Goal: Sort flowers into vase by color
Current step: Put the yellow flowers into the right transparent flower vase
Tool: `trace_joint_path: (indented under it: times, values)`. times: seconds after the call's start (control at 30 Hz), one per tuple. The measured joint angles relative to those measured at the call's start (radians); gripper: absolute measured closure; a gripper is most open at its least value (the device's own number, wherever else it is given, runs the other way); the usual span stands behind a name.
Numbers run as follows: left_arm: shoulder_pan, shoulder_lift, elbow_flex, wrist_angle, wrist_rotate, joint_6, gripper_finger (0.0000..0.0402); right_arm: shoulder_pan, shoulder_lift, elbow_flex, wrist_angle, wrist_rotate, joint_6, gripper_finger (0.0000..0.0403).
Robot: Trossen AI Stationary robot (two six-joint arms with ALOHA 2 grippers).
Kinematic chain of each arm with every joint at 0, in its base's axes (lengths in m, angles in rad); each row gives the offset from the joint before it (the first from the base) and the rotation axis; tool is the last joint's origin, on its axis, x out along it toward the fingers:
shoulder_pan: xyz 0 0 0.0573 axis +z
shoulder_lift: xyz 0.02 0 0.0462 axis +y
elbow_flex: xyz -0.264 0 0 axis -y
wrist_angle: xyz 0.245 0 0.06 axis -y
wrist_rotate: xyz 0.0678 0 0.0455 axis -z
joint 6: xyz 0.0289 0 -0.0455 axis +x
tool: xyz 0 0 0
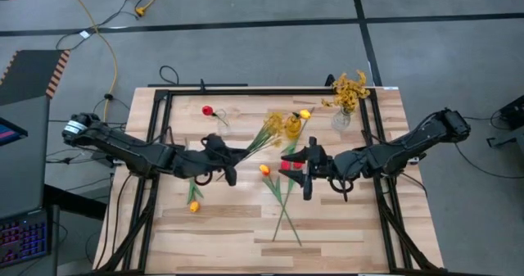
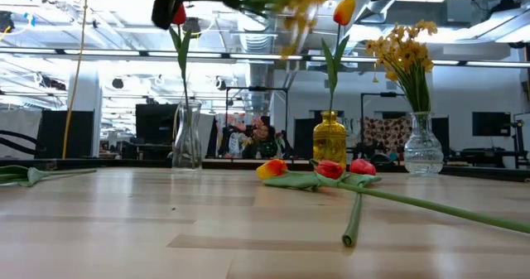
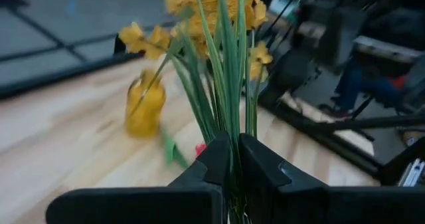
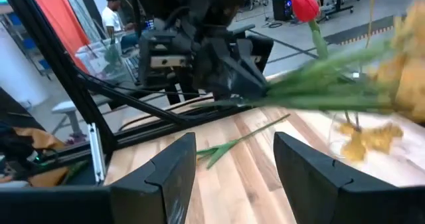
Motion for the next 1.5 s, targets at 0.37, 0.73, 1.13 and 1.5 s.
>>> trace_joint_path:
  times: [0.37,0.73,1.13,1.5]
  values:
    - [0.0,0.001,0.0,0.317,-0.006,0.28,0.0387,-0.012,0.0,0.0,0.06,0.0,0.028,0.0173]
    - [0.001,0.007,0.0,0.532,0.072,0.512,0.0387,-0.092,0.003,0.0,0.245,-0.086,-0.093,0.0173]
    - [0.002,0.008,0.0,0.536,0.139,0.577,0.0387,-0.169,0.094,0.0,0.471,-0.234,-0.209,0.0173]
    - [0.002,0.008,0.0,0.527,0.189,0.577,0.0387,-0.177,0.248,0.0,0.793,-0.295,-0.325,0.0173]
